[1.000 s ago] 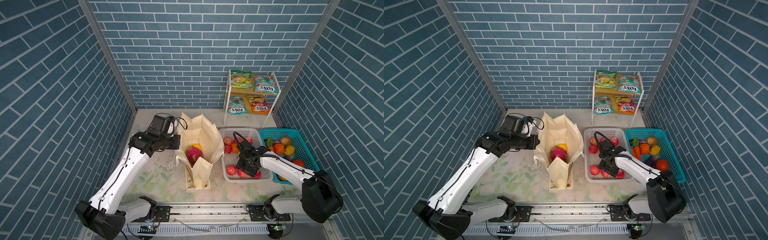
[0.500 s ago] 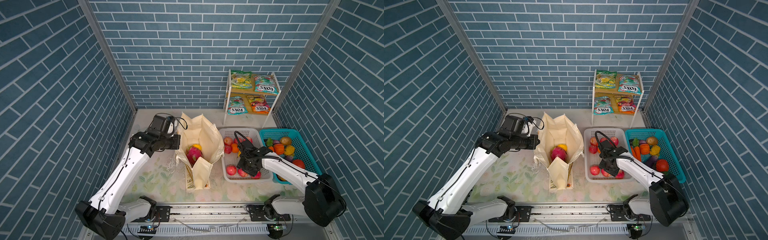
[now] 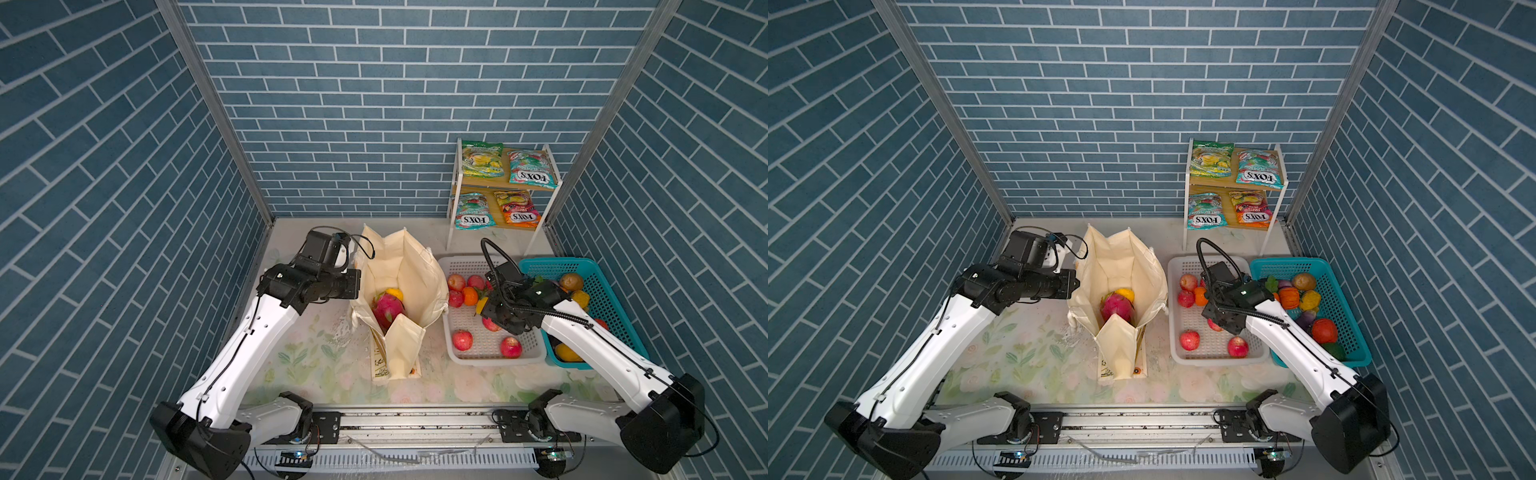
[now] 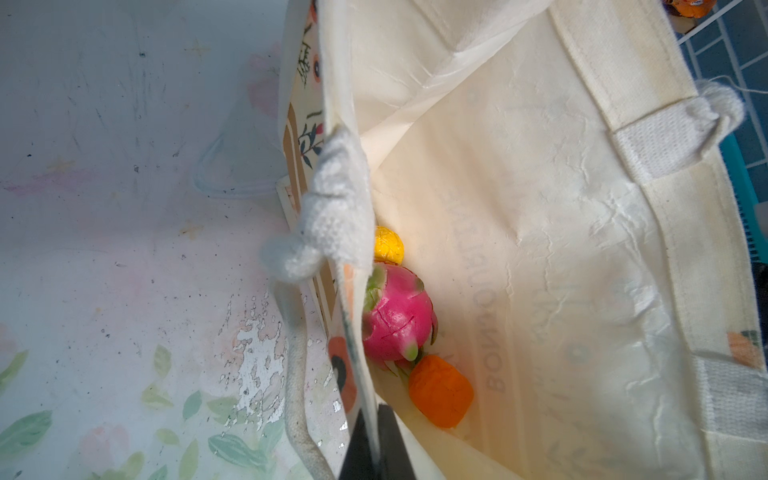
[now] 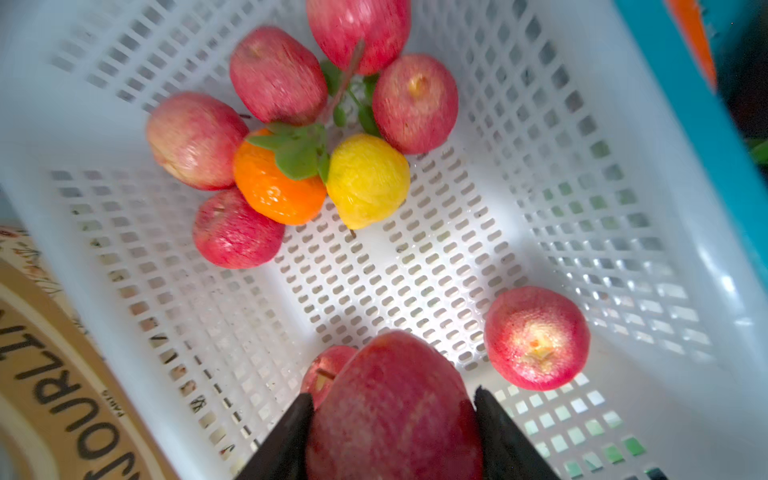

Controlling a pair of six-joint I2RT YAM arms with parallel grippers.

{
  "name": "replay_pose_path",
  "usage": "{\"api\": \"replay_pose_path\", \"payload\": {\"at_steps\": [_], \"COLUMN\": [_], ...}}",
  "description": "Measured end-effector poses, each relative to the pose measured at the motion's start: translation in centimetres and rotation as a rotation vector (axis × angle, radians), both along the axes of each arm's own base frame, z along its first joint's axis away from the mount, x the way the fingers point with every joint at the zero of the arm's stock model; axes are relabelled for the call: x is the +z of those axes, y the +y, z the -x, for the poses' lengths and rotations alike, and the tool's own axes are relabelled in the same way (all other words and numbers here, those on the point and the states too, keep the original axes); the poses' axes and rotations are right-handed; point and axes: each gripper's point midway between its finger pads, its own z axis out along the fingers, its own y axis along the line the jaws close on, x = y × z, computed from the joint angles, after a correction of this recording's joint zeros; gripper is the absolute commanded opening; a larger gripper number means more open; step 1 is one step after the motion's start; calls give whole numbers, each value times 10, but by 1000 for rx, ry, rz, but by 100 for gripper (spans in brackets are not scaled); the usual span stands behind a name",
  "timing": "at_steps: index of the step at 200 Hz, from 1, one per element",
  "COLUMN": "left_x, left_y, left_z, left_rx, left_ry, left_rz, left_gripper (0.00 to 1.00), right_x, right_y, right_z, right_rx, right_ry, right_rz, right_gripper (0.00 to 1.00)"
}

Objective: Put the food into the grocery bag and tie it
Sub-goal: 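Lift the red apple with the right gripper and carry it over the bag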

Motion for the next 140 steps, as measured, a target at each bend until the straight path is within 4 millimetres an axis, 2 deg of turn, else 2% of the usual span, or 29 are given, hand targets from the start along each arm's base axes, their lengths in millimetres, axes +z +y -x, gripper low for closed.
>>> {"api": "replay_pose_path", "payload": {"at_steps": [38, 72, 111, 140], "left_x": [0, 0, 0, 0], "left_y": [0, 0, 0, 0], "left_z": [0, 0, 0, 0], "left_rx": [0, 0, 1, 1], "left_ry": [0, 0, 0, 0], "left_rz": [0, 0, 0, 1], "left_gripper": [0, 0, 0, 0], "right_x": [58, 116, 149, 177], "right_y": [-2, 13, 41, 67], "right_z": [-16, -34, -42, -44], "right_rx": [40, 134, 242, 327], "right_ry": [-108, -225, -288, -349], "right_rz": [11, -21, -132, -200], "right_gripper": [48, 46, 40, 40]}}
